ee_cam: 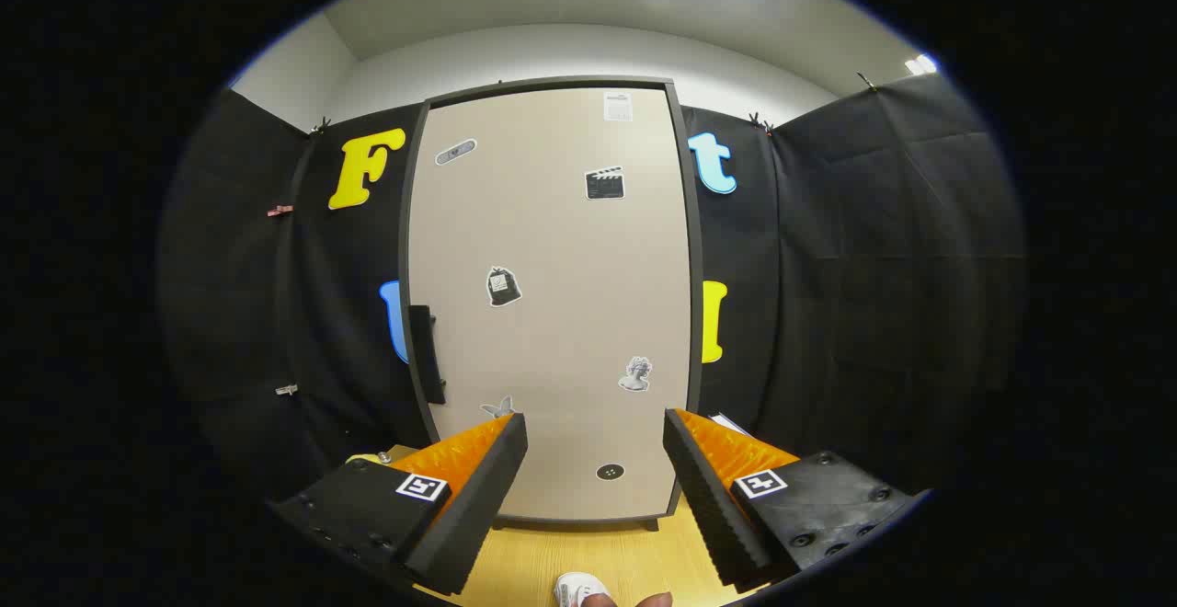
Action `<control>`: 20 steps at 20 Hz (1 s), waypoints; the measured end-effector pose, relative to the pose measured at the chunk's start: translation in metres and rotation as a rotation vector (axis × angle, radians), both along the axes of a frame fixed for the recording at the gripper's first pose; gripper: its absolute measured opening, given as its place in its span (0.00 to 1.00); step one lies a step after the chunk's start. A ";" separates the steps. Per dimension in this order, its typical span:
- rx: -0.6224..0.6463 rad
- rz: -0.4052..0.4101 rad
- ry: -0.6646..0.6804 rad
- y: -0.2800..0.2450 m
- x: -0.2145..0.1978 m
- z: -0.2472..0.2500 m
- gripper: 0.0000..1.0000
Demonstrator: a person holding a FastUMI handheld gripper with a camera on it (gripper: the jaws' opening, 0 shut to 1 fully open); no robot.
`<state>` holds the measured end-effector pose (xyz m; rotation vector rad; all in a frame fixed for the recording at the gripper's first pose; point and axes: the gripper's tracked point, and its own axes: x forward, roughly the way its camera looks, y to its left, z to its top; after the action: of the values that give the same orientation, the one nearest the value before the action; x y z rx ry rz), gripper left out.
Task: Open the shoe cabinet door, grab the shoes and put them into the shoe cabinet, then close the shoe cabinet door.
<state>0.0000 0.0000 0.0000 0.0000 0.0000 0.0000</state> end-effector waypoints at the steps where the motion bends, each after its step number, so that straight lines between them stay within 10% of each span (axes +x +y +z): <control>1: -0.001 0.003 0.000 0.001 -0.004 0.001 0.97; 20: 0.012 0.014 0.018 0.009 -0.051 0.000 0.97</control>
<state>-0.0507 0.0093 0.0001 0.0119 0.0183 0.0141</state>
